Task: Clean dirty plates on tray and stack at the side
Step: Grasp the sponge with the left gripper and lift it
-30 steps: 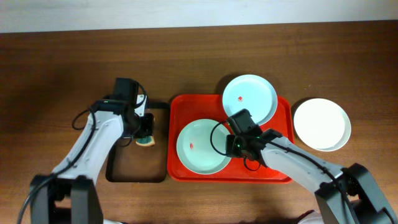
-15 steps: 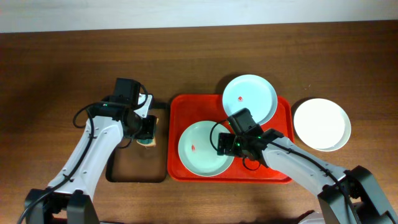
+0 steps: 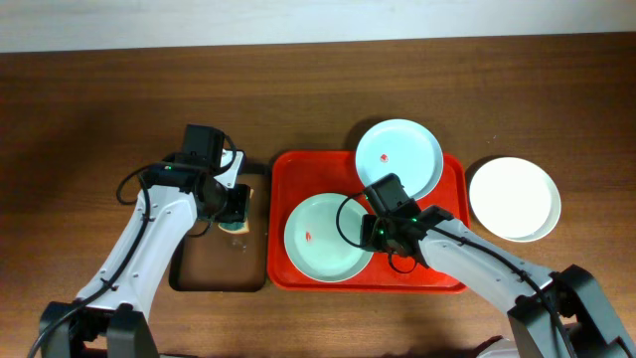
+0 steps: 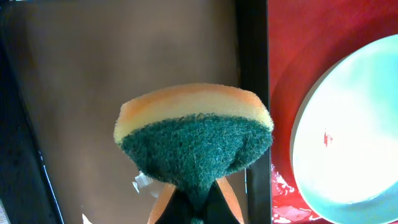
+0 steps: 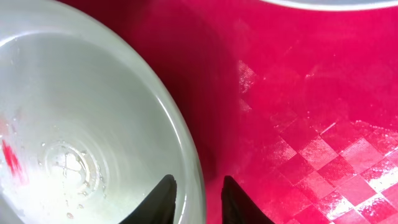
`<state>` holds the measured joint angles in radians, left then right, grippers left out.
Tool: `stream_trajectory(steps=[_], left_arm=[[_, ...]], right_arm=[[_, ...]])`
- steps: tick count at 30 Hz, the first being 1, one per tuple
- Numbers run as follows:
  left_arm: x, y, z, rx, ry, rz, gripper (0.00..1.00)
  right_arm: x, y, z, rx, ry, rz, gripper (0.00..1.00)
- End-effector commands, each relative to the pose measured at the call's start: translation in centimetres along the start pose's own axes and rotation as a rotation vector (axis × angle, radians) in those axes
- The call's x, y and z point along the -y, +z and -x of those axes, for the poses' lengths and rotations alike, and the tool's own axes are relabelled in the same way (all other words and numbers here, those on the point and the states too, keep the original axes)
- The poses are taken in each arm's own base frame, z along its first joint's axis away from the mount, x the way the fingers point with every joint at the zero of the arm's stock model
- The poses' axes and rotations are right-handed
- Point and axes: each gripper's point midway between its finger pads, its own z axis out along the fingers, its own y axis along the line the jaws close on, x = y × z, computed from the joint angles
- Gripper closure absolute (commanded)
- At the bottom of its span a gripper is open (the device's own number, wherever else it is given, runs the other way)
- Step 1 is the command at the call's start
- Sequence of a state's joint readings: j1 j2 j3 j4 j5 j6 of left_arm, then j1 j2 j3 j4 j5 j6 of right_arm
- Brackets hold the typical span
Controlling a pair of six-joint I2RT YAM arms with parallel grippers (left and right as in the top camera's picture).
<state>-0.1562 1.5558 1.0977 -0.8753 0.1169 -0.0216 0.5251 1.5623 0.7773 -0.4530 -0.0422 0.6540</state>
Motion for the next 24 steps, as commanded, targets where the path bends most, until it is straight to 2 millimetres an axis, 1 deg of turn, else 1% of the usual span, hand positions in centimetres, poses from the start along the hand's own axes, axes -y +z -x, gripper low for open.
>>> stream_trajectory(steps=[1, 2, 3, 4, 5, 6, 7, 9, 10, 14, 16, 17, 18, 19, 21, 24], left_arm=[[0.4, -0.9, 0.7, 0.031, 0.019, -0.016, 1.00], [0.4, -0.8, 0.7, 0.031, 0.006, -0.016, 1.00], [0.4, -0.9, 0.5, 0.024, -0.008, -0.015, 1.00], [0.2, -1.1, 0.4, 0.016, -0.010, -0.006, 1.00], [-0.2, -1.7, 0.7, 0.018, -0.022, 0.024, 1.00], [-0.3, -2.9, 1.4, 0.030, -0.035, 0.037, 1.00], [-0.1, -3.9, 2.1, 0.043, -0.033, 0.037, 1.00], [-0.1, -5.6, 3.2, 0.072, -0.031, 0.044, 1.00], [-0.2, -5.8, 3.5, 0.081, -0.032, 0.051, 1.00], [-0.3, -5.7, 4.4, 0.054, -0.048, 0.058, 1.00], [-0.2, -5.0, 4.8, 0.016, -0.051, 0.051, 1.00], [-0.2, -4.0, 4.6, -0.012, -0.051, 0.049, 1.00], [0.1, -3.3, 4.5, -0.035, -0.049, 0.036, 1.00], [0.7, -2.9, 4.4, -0.046, -0.042, 0.015, 1.00], [2.3, -2.6, 4.2, -0.057, -0.003, -0.001, 1.00], [3.6, -2.1, 3.6, -0.077, 0.033, -0.007, 1.00]], right_arm=[[-0.1, -0.4, 0.9, 0.039, 0.011, -0.005, 0.80], [-0.1, -0.4, 0.9, 0.038, 0.015, -0.005, 0.87], [0.0, -0.4, 0.8, 0.031, 0.060, -0.008, 0.96], [0.0, -0.4, 0.7, 0.029, 0.094, -0.008, 0.96], [0.0, -0.4, 0.7, 0.030, 0.097, -0.007, 0.96], [0.0, -0.4, 0.7, 0.031, 0.097, -0.007, 0.83], [0.0, -0.4, 0.7, 0.031, 0.097, -0.007, 0.79], [0.0, -0.4, 0.7, 0.031, 0.097, -0.007, 0.80], [0.0, -0.4, 0.7, 0.029, 0.097, -0.008, 0.81], [-0.1, -0.4, 0.9, 0.037, 0.116, -0.001, 0.79], [-0.1, -0.4, 0.9, 0.037, 0.116, -0.001, 0.81], [0.0, -0.4, 1.0, 0.042, 0.115, -0.007, 0.81], [0.0, -0.4, 1.1, 0.046, 0.116, -0.010, 0.89], [0.0, -0.5, 1.2, 0.052, 0.115, -0.008, 0.96], [-0.2, -0.5, 1.4, 0.059, 0.116, -0.001, 0.96], [-0.2, -0.5, 1.4, 0.059, 0.115, -0.001, 0.96]])
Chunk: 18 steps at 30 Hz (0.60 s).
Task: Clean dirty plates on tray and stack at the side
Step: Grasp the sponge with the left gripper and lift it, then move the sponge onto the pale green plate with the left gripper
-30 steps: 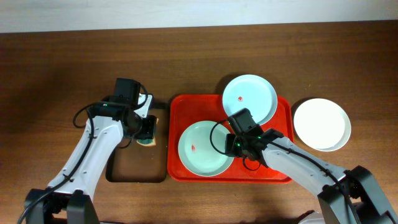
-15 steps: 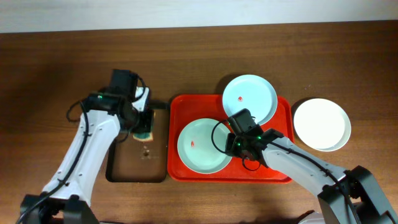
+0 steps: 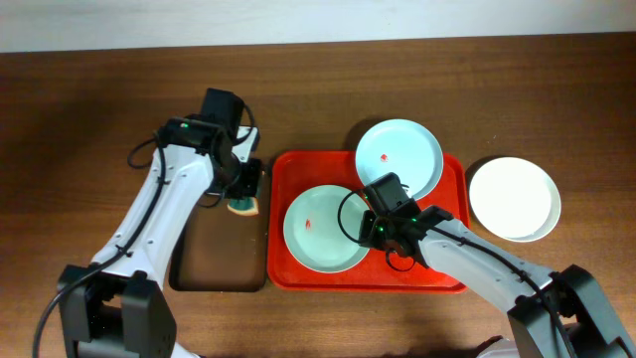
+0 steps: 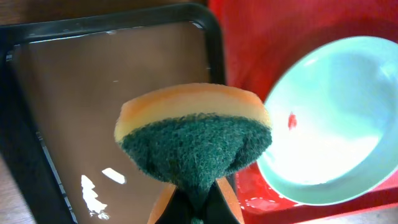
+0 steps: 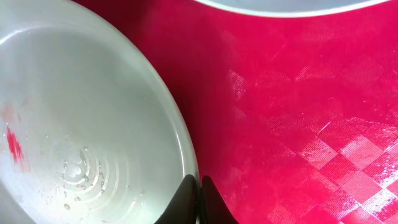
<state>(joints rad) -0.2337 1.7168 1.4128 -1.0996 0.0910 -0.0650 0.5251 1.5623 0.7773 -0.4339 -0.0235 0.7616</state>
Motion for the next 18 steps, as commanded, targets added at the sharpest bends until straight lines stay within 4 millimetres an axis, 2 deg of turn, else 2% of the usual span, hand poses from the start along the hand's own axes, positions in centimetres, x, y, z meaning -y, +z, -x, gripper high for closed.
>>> stream_trajectory(steps=[1, 2, 3, 4, 6, 7, 9, 10, 11, 12, 13, 15, 18], left_arm=[[1.2, 0.2, 0.0, -0.007, 0.015, -0.022, 1.00], [1.3, 0.3, -0.1, -0.011, 0.019, -0.022, 1.00], [1.3, 0.4, -0.1, -0.012, 0.019, -0.021, 1.00], [1.3, 0.5, 0.0, -0.010, 0.019, -0.022, 1.00], [1.3, 0.5, 0.0, -0.011, 0.019, -0.022, 1.00], [1.3, 0.7, 0.0, -0.012, 0.019, -0.021, 1.00], [1.3, 0.7, 0.0, -0.011, 0.019, -0.022, 1.00], [1.3, 0.7, 0.1, -0.007, 0.019, -0.022, 1.00], [1.3, 0.7, 0.2, -0.004, 0.019, -0.022, 1.00], [1.3, 0.7, 0.2, -0.004, 0.019, -0.022, 1.00], [1.3, 0.7, 0.3, -0.001, 0.020, -0.023, 1.00], [1.4, 0.7, 0.6, 0.011, 0.021, -0.031, 1.00], [2.7, 1.1, 0.6, 0.015, 0.033, -0.087, 1.00]], right_arm=[[-0.2, -0.4, 0.8, 0.032, 0.008, 0.002, 0.94], [-0.2, -0.4, 0.8, 0.033, 0.008, 0.002, 0.74], [-0.2, -0.4, 1.1, 0.047, 0.008, -0.001, 0.71], [-0.3, -0.5, 1.3, 0.055, 0.008, 0.001, 0.72], [-0.4, -0.3, 1.1, 0.044, 0.008, 0.009, 0.90], [-1.1, -0.2, 0.3, -0.004, 0.007, 0.051, 0.93], [-1.3, -0.2, 0.3, -0.003, 0.006, 0.060, 0.93], [-1.0, -0.2, 0.7, 0.016, 0.007, 0.043, 0.88], [-0.8, -0.2, 0.9, 0.030, 0.007, 0.029, 0.78], [-0.7, -0.2, 0.9, 0.031, 0.007, 0.026, 0.75], [-0.8, -0.2, 0.9, 0.032, 0.007, 0.027, 0.77], [-0.8, -0.2, 1.0, 0.034, 0.007, 0.029, 0.95], [-1.0, -0.2, 1.2, 0.044, 0.007, 0.039, 0.96]])
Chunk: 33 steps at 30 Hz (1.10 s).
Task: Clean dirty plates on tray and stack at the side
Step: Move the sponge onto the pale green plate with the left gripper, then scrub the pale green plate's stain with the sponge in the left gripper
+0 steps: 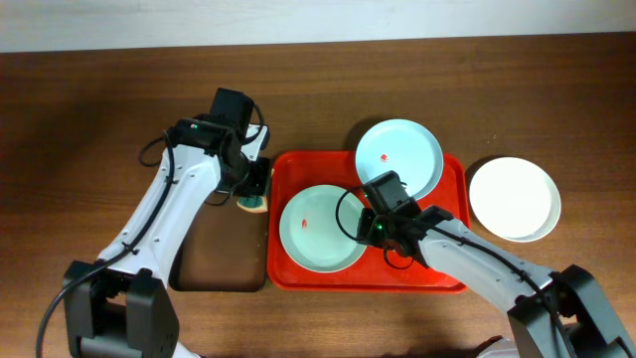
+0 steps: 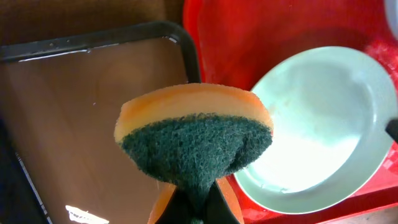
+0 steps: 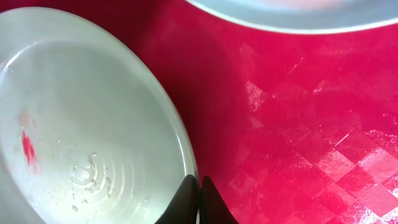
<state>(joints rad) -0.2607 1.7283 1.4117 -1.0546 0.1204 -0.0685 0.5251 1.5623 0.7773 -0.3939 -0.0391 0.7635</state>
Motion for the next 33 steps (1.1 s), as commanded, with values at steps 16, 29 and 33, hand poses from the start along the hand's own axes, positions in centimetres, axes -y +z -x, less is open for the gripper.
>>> stream_trajectory(steps=[16, 29, 33], left_arm=[[8.0, 8.7, -2.8, -0.110, 0.186, -0.121, 1.00], [11.8, 12.8, -5.2, -0.233, 0.209, -0.273, 1.00], [11.9, 7.0, -0.6, -0.038, 0.187, -0.360, 1.00]], right_arm=[[0.4, 1.1, 0.1, -0.004, 0.007, -0.028, 0.96], [0.4, 1.1, 0.1, -0.004, 0.007, -0.028, 0.96], [0.1, 1.1, -0.2, -0.022, 0.007, -0.007, 0.96]])
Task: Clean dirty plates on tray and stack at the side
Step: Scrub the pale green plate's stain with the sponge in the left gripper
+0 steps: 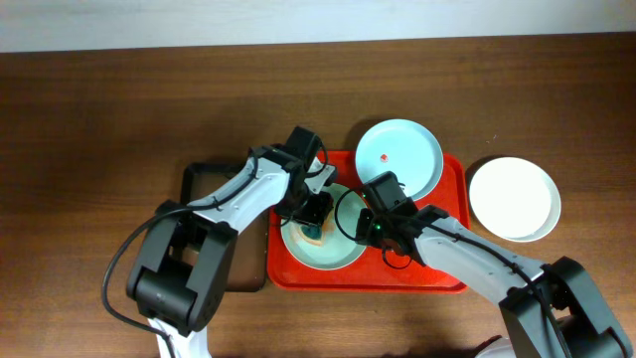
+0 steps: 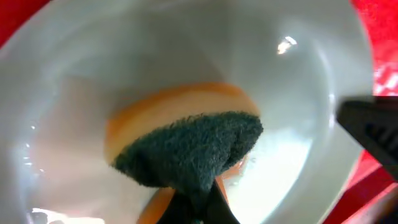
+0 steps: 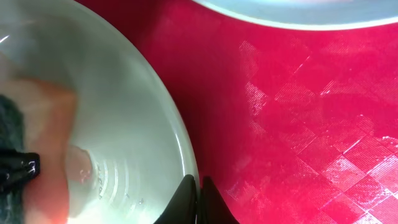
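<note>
A pale green plate (image 1: 333, 251) lies at the front left of the red tray (image 1: 417, 278). My left gripper (image 1: 316, 217) is shut on an orange sponge with a green scouring face (image 2: 186, 140), pressed flat into the bowl of that plate (image 2: 311, 81). My right gripper (image 3: 194, 190) is shut on the plate's right rim (image 3: 180, 137), pinching it. A second pale green plate (image 1: 399, 157) with a red spot leans on the tray's far edge.
A white plate (image 1: 514, 198) sits on the wooden table to the right of the tray. A dark tray (image 1: 214, 189) lies just left of the red one, under the left arm.
My left gripper moved right from the dark tray's edge to the plate, and the sponge now presses on the plate's inside. The red mark on that plate is covered. My right gripper still pinches the rim.
At first my left gripper held the sponge over the dark tray while my right gripper stood open around the plate's rim. The right gripper then shut on the rim. The left gripper carried the sponge rightward, to the red tray's edge, and now onto the plate.
</note>
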`<state>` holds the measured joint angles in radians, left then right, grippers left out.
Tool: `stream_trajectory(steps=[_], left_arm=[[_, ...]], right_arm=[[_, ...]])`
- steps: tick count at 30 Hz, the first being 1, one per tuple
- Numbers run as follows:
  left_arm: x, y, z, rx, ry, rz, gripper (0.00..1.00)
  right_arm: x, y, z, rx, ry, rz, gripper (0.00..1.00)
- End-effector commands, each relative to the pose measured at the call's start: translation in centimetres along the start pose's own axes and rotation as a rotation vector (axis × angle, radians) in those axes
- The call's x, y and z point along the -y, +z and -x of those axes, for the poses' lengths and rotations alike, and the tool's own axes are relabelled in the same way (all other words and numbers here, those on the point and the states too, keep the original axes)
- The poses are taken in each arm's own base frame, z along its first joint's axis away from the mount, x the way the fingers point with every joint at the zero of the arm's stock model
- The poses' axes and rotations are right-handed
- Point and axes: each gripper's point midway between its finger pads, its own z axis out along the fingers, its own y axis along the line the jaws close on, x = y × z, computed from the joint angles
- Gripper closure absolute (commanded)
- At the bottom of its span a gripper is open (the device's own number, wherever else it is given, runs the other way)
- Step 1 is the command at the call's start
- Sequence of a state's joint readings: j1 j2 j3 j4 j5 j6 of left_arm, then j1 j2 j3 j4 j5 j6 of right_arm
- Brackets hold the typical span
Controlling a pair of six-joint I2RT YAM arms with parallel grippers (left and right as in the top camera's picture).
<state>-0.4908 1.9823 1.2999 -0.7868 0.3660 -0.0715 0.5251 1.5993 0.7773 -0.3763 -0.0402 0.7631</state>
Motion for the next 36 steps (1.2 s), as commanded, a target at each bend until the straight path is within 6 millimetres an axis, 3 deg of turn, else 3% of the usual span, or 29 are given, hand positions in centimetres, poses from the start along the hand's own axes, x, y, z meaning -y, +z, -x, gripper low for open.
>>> stream_trajectory(steps=[1, 2, 4, 9, 14, 22, 28, 31, 33, 34, 35, 36], left_arm=[[1.4, -6.2, 3.2, 0.199, 0.025, -0.070, 1.00], [0.7, -8.3, 3.8, 0.263, 0.029, -0.017, 1.00], [-0.7, -9.1, 3.7, 0.281, 0.021, 0.085, 1.00], [-1.9, -5.6, 0.5, 0.185, -0.002, 0.102, 1.00], [-3.5, -1.5, -1.4, 0.217, -0.113, 0.088, 1.00], [-4.4, -1.5, -1.1, 0.239, -0.115, 0.134, 1.00], [-3.5, -0.5, -1.3, 0.228, -0.095, 0.185, 1.00], [-3.4, 2.1, -2.3, 0.165, -0.126, 0.198, 1.00], [-2.2, 2.6, -2.6, 0.143, -0.118, 0.136, 1.00], [-0.6, 2.4, -2.4, 0.137, -0.109, 0.049, 1.00], [1.8, -0.1, -0.7, 0.179, -0.058, -0.033, 1.00], [2.3, -1.4, 0.0, 0.208, -0.028, -0.028, 1.00]], right_arm=[[-0.3, 0.2, 0.0, -0.009, 0.006, 0.011, 0.96], [-1.1, 0.1, -0.1, -0.022, -0.012, 0.051, 0.96], [-2.1, 0.0, -0.4, -0.043, -0.059, 0.108, 0.96], [-2.1, 0.0, -0.3, -0.040, -0.058, 0.106, 0.95], [-2.1, 0.0, -0.3, -0.041, -0.058, 0.106, 0.95], [-2.1, 0.0, -0.3, -0.041, -0.058, 0.106, 0.96], [-2.1, 0.0, -0.3, -0.040, -0.058, 0.106, 0.95], [-2.1, 0.0, -0.3, -0.041, -0.058, 0.106, 0.95], [-2.1, 0.0, -0.3, -0.041, -0.058, 0.106, 0.96], [-2.1, 0.0, -0.3, -0.041, -0.058, 0.106, 0.96], [-2.1, 0.0, -0.3, -0.041, -0.058, 0.106, 0.96], [-2.1, 0.0, -0.4, -0.041, -0.058, 0.105, 0.95]])
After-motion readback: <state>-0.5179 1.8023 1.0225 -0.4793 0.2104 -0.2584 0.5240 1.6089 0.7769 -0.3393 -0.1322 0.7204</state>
